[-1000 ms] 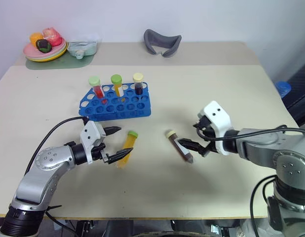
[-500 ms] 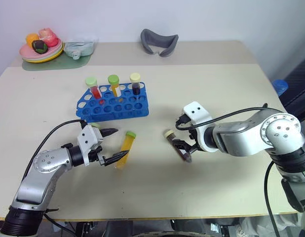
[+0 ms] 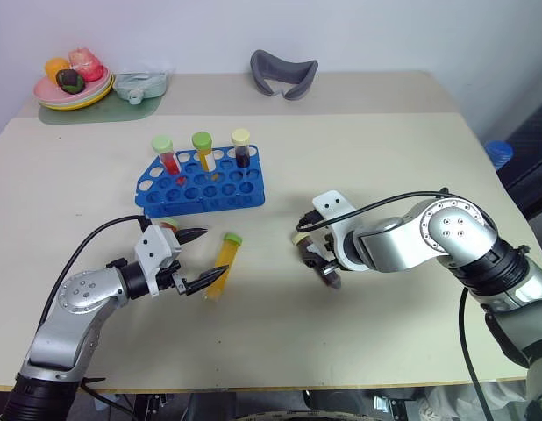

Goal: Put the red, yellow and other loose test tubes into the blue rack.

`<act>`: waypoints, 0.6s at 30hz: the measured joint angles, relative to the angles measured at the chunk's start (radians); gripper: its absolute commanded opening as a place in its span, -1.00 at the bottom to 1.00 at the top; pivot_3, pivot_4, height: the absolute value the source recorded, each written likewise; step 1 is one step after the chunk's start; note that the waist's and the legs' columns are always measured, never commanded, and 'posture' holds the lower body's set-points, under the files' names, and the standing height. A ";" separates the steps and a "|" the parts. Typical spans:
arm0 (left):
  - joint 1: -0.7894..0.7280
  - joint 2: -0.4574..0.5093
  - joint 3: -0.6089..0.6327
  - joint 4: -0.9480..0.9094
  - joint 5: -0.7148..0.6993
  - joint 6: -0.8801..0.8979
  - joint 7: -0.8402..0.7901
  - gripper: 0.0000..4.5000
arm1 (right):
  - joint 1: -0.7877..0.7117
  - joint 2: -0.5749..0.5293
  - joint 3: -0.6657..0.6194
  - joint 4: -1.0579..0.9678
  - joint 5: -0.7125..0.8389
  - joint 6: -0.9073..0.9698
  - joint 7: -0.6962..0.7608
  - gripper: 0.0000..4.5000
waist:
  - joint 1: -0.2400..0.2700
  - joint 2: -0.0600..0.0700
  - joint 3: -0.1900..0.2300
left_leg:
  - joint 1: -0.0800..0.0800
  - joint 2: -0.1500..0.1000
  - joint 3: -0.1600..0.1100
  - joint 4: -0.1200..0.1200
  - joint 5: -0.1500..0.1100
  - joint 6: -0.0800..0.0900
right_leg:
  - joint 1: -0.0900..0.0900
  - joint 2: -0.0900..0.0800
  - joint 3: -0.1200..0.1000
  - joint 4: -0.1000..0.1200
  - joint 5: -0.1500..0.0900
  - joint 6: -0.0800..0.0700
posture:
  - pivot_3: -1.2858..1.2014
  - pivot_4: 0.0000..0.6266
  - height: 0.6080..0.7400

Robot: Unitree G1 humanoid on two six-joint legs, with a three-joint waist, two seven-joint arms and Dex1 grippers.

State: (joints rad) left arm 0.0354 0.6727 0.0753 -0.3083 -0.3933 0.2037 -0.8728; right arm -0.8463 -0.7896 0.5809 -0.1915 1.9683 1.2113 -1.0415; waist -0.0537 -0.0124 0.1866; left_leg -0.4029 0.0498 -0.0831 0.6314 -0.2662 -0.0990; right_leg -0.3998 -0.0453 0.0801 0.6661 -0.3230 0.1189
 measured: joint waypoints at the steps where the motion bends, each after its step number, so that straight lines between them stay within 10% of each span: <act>1: -0.001 -0.001 0.000 0.000 0.000 -0.001 0.001 0.99 | 0.000 0.001 0.000 0.001 0.000 0.000 -0.008 1.00 | 0.000 0.000 0.000 | 0.000 0.000 0.000 0.000 0.000 0.000 | 0.000 0.000 0.000 0.000 0.000 0.000 | 0.03 -0.52 1.00; 7: -0.030 -0.010 -0.002 0.001 0.001 -0.004 0.005 1.00 | -0.007 0.002 -0.001 0.021 0.001 0.003 -0.033 0.06 | 0.008 0.000 0.000 | 0.000 0.000 0.000 0.000 0.000 0.000 | 0.000 0.000 0.000 0.000 0.000 0.000 | 0.03 -0.52 1.00; 18: -0.055 -0.010 -0.004 0.002 0.001 0.009 0.025 1.00 | -0.013 0.009 0.000 0.029 0.001 0.008 -0.030 -0.06 | 0.008 0.000 0.000 | -0.001 0.000 0.000 0.000 0.000 0.000 | -0.001 0.000 0.000 0.000 0.000 0.000 | 0.03 -0.52 1.00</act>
State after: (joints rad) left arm -0.0192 0.6624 0.0710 -0.3064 -0.3918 0.2126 -0.8480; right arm -0.8594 -0.7811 0.5805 -0.1629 1.9692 1.2188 -1.0712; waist -0.0462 -0.0125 0.1864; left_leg -0.4038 0.0498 -0.0831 0.6316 -0.2662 -0.0989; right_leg -0.4009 -0.0453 0.0801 0.6665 -0.3230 0.1189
